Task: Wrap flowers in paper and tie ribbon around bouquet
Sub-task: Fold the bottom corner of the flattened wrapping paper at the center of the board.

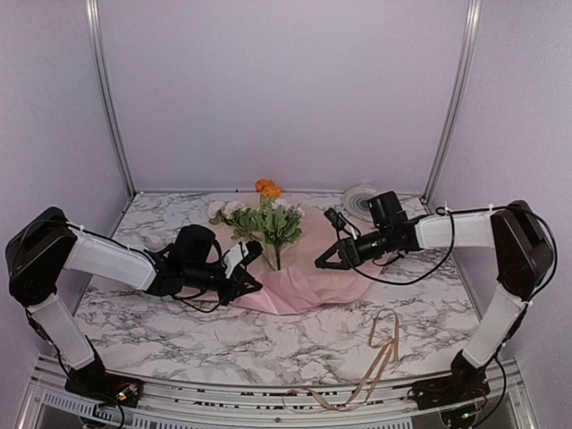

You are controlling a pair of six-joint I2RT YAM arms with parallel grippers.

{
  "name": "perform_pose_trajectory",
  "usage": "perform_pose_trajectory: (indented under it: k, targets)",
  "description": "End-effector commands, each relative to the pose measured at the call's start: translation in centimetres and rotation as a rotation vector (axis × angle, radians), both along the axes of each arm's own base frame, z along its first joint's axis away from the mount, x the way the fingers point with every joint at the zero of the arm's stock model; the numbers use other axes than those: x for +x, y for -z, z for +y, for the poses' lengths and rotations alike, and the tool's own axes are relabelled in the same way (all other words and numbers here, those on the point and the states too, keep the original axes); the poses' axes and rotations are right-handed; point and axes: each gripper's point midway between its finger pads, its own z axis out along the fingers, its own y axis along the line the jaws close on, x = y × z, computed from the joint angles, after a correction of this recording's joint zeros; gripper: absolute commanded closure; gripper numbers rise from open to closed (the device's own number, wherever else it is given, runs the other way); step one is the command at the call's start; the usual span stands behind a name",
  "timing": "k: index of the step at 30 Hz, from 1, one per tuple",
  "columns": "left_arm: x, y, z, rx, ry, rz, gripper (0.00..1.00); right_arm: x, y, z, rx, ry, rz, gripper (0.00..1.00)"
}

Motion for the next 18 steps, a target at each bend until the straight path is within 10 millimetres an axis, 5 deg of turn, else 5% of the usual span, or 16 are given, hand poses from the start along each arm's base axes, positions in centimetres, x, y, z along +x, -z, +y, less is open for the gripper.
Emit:
perform_pose_trajectory:
  k: [1, 6, 12, 18]
  targets:
    - [-2.7, -1.9, -0.7, -0.078, 0.102, 0.06, 1.0, -0.5, 0.8, 2.9, 0.056, -0.096, 0.066, 0.58]
    - [-3.9, -2.3, 0.0, -0.076, 0.094, 0.05, 1.0, -5.2, 5.7, 3.8, -0.064, -0.192, 0.13, 0.8]
    - [-6.6, -1.1, -0.4, 0.011, 0.113, 0.036, 1.0, -7.6, 11.2, 0.7, -0.252, -0.119, 0.246, 0.91]
    - [-9.3, -1.0, 0.1, 0.029, 0.129, 0.095, 1.0, -10.4, 11.7, -1.4, -0.323, -0.093, 0.34, 0.96]
